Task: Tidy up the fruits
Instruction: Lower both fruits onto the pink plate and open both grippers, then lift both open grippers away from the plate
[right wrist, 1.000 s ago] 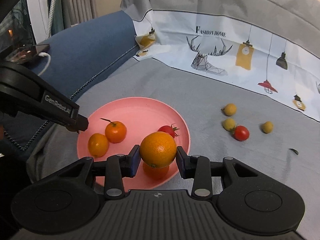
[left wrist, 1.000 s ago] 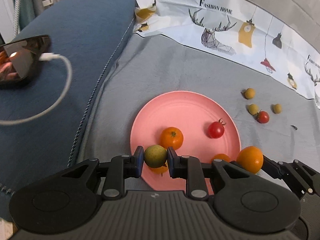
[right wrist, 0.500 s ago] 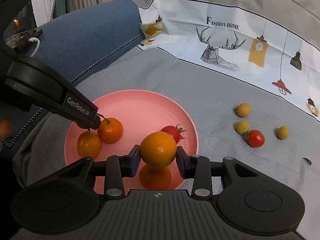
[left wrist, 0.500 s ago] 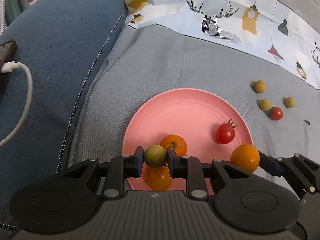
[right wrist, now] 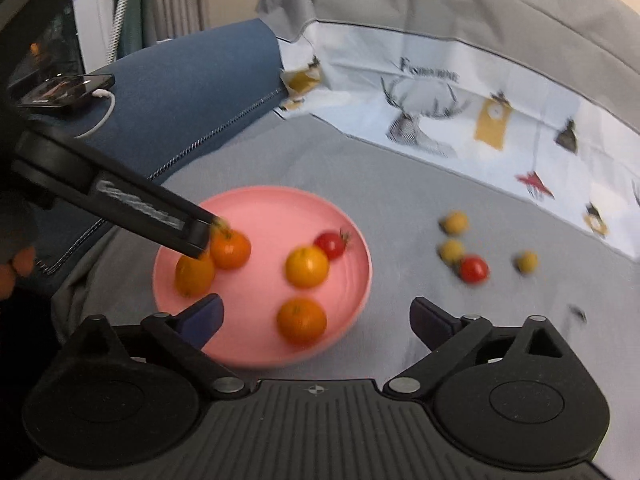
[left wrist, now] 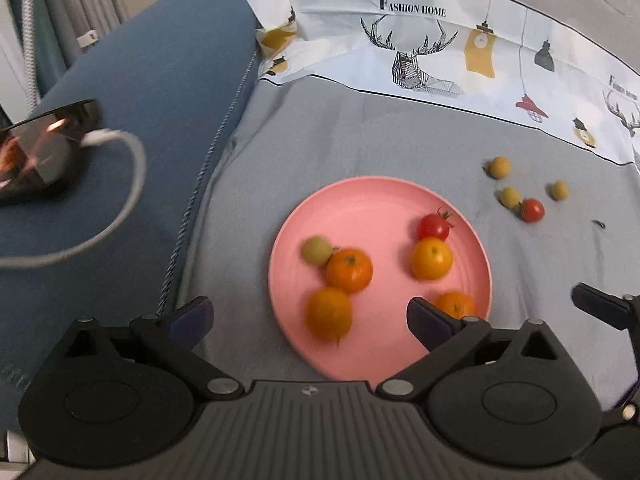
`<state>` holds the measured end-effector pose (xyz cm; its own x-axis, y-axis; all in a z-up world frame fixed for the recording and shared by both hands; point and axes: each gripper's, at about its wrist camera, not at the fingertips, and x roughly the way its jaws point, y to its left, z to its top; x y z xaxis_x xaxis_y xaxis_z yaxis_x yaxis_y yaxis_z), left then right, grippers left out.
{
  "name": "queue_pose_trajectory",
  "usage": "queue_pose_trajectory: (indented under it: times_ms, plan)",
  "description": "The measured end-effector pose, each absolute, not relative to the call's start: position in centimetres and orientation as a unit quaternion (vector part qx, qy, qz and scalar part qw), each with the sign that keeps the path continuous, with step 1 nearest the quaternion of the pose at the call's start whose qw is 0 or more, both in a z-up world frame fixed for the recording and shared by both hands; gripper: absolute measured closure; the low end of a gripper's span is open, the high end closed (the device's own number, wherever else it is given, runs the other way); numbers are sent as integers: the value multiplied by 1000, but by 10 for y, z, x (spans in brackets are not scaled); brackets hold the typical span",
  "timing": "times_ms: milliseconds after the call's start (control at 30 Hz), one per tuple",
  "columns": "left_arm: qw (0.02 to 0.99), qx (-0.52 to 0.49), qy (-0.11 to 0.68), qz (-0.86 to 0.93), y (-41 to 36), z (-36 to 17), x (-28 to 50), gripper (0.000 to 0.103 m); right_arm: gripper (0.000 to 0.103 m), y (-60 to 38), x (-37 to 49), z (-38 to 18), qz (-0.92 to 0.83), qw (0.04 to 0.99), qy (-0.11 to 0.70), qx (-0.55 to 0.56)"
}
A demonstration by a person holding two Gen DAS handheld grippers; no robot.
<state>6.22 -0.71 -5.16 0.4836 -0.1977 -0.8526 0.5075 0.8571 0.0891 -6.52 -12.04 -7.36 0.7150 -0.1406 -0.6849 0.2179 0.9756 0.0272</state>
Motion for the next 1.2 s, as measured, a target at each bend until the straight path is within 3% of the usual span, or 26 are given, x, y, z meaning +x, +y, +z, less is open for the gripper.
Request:
queue_pose_trajectory:
  times_ms: [233,767,1200]
  plan:
    - [845,176,471,-181,31,-33,24,0,1,-112,-97,-50,-132,912,372,111]
    - [887,152,403,-168,71,19,-58,0,1,-57,-172,12,-153,937,310,47]
    - [897,176,370,-162,85,39,-108,0,1,-46,-218,32,-165,945,266,96]
